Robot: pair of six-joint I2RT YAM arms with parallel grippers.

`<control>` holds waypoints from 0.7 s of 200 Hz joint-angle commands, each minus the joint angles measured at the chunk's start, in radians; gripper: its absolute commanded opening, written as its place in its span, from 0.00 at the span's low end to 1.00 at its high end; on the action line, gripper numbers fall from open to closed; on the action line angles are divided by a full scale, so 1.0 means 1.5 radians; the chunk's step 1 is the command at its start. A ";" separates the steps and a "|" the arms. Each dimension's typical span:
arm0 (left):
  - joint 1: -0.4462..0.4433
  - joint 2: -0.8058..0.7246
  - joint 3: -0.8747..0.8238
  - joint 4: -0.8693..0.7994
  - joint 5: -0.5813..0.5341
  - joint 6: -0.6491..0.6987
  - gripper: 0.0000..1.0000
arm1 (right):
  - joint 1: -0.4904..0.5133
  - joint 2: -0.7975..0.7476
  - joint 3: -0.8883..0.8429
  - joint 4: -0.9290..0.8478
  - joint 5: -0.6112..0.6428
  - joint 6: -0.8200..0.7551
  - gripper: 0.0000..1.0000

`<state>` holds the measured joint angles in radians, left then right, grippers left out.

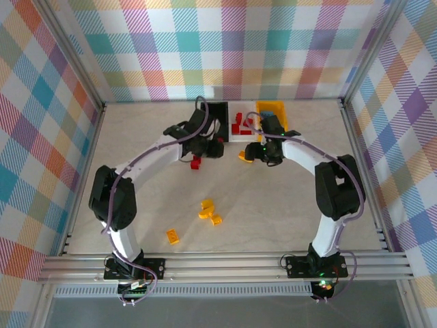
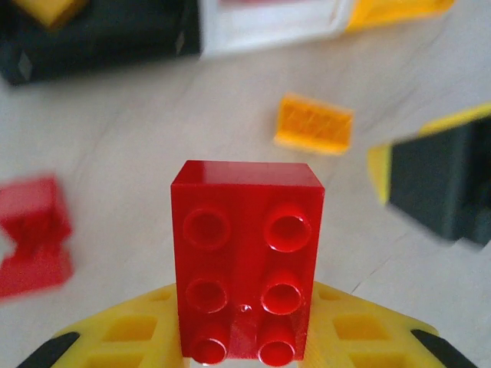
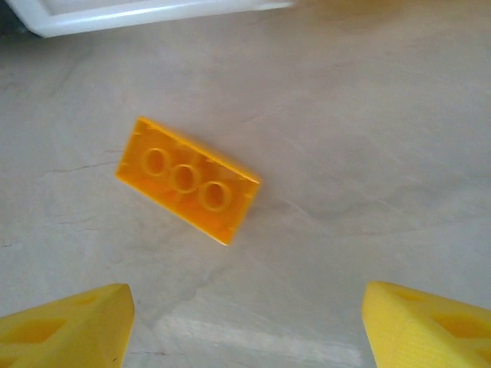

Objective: Sort the legos into containers by color

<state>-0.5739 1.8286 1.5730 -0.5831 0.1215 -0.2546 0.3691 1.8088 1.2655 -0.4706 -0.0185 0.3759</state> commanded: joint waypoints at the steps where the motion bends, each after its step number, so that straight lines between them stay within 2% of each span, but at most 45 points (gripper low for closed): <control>1: -0.003 0.092 0.092 0.024 0.045 0.030 0.33 | 0.004 -0.064 -0.051 0.019 -0.065 0.035 0.78; 47: -0.003 0.303 0.352 0.038 0.092 0.044 0.33 | 0.004 -0.191 -0.183 0.059 -0.132 0.089 0.78; 82: -0.003 0.439 0.531 0.032 0.086 0.043 0.34 | 0.005 -0.284 -0.243 0.042 -0.138 0.090 0.78; 111: -0.002 0.524 0.664 0.001 0.074 0.038 0.36 | 0.006 -0.321 -0.265 0.022 -0.120 0.081 0.78; 131: -0.002 0.543 0.700 -0.007 0.059 0.034 0.52 | 0.005 -0.325 -0.266 0.015 -0.121 0.080 0.78; 140: -0.001 0.544 0.701 -0.007 0.053 0.034 0.53 | 0.005 -0.327 -0.266 0.014 -0.123 0.080 0.78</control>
<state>-0.5739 2.6423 2.5690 -0.5644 0.2211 -0.2104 0.3744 1.3357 0.8806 -0.4274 -0.1951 0.4908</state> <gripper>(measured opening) 0.507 0.785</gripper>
